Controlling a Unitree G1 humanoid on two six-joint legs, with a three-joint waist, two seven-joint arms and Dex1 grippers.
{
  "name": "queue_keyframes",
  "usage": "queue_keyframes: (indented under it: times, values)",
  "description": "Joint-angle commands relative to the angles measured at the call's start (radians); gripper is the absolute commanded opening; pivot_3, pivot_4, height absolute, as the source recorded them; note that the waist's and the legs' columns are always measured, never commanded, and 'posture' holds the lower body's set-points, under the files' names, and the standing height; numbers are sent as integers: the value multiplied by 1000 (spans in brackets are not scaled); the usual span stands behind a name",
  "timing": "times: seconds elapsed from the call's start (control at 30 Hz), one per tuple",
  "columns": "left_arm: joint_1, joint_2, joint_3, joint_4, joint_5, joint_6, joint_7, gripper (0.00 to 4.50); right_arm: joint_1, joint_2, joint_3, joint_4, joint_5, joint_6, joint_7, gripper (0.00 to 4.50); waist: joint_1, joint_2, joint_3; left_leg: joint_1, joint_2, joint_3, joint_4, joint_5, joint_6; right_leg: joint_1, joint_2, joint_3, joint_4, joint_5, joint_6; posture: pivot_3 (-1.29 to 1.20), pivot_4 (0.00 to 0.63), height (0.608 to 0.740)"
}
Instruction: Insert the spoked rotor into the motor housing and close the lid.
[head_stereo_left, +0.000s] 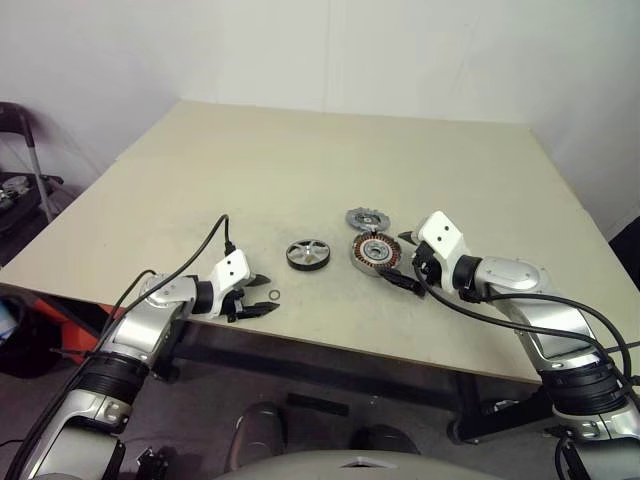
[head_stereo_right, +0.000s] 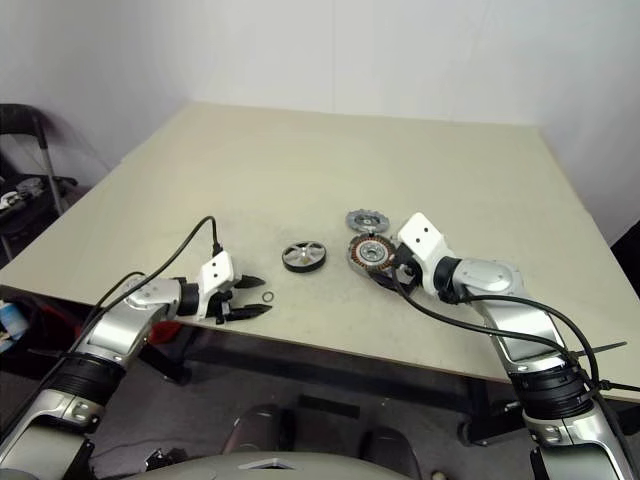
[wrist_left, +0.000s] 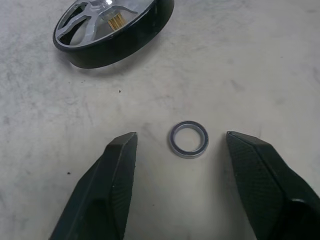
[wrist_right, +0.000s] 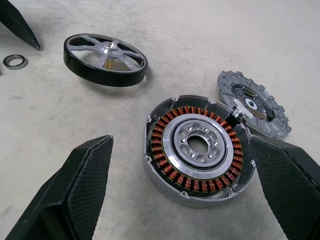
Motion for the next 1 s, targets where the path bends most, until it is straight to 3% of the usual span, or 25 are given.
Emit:
queue_keyframes:
  times: [0.03, 0.17, 0.43, 0.5, 0.57, 0.8, 1.0]
  values:
    - [-20, 14, 13, 6, 14, 7, 20, 2609, -25, -1, -30, -29, 14, -1, -6, 4486, 0, 0, 0, 0, 0, 0, 0, 0, 0, 0, 0, 0, 0, 0, 0, 0, 0, 740]
    - [-21, 16, 11, 6, 25, 8, 28, 1428, -33, 1, -28, -24, 13, 0, -8, 4486, 0, 0, 0, 0, 0, 0, 0, 0, 0, 0, 0, 0, 0, 0, 0, 0, 0, 740]
    - [-32, 13, 14, 20, 23, 13, 32, 1428, -50, 8, -22, -7, 8, -3, -15, 4486, -1, 0, 0, 0, 0, 0, 0, 0, 0, 0, 0, 0, 1, 0, 0, 0, 0, 740]
    - [-36, 14, 15, 24, 21, 12, 29, 920, -53, 11, -20, -4, 6, -4, -17, 4486, -1, 0, 0, 0, 0, 0, 0, 0, 0, 0, 0, 0, 1, 0, 0, 0, 0, 740]
    - [-44, 19, 22, 18, 0, 25, 7, 789, -55, 13, -19, -1, 4, -5, -20, 4486, -1, 0, 0, 0, 0, 0, 0, 0, 0, 0, 0, 0, 1, 0, 0, 0, 0, 740]
    - [-162, -3, 174, -43, -327, 369, -100, 789, -42, 17, -17, 13, 1, -19, -25, 4486, 4, 0, 0, -1, 0, 0, 0, 0, 0, -1, 0, 0, 1, 3, -6, 0, 0, 740]
    - [-292, -9, 149, 49, -313, 376, -141, 789, -31, 23, -22, 21, -7, -30, -41, 4486, 2, 0, 0, -1, 0, 0, 0, 0, 0, -1, 0, 0, 1, 3, -6, 0, 0, 740]
